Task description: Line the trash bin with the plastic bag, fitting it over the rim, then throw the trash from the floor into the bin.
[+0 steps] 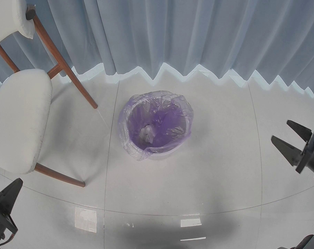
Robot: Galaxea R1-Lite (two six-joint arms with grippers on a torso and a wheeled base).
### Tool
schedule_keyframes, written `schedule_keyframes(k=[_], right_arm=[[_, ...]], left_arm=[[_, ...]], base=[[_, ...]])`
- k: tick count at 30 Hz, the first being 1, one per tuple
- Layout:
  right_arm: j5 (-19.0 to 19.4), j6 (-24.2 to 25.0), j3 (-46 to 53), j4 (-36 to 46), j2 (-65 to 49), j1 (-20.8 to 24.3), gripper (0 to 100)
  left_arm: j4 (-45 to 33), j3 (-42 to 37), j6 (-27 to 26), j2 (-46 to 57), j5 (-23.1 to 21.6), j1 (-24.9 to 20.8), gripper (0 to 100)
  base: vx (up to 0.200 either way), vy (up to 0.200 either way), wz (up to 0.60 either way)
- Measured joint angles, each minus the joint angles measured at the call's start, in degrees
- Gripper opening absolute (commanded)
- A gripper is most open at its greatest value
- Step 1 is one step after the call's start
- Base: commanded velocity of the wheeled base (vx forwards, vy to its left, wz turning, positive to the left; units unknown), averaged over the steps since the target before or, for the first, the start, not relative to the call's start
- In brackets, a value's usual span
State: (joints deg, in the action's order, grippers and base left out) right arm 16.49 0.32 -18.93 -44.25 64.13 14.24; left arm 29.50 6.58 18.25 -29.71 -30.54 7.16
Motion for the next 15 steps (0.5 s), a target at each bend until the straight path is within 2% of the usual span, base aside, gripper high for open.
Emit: schedule_keyframes(k=[3,8,12,15], right_arm=[[-1.8,-1.0,2.8,6.5,-8.6,-0.9,100],[-8.3,-0.8,7.3,17.9,-22.9,-2.4,100],[-13.3,1.0,10.9,27.4,-34.6,-4.5,100],[-14.4,0.5,13.4,36.0,-42.9,-6.4,100]], left_arm=[[-4.4,-0.9,-5.1,3.5,0.6,0.5,0],[-11.3,-2.3,-12.1,9.0,4.4,1.2,0],[-17.0,-3.6,-14.2,13.3,13.1,1.8,0],[-20.8,-4.4,-15.6,16.2,20.6,2.1,0]], base=[[0.000,0.000,0.00],[0.000,0.000,0.00],[0.000,0.000,0.00],[0.000,0.000,0.00]])
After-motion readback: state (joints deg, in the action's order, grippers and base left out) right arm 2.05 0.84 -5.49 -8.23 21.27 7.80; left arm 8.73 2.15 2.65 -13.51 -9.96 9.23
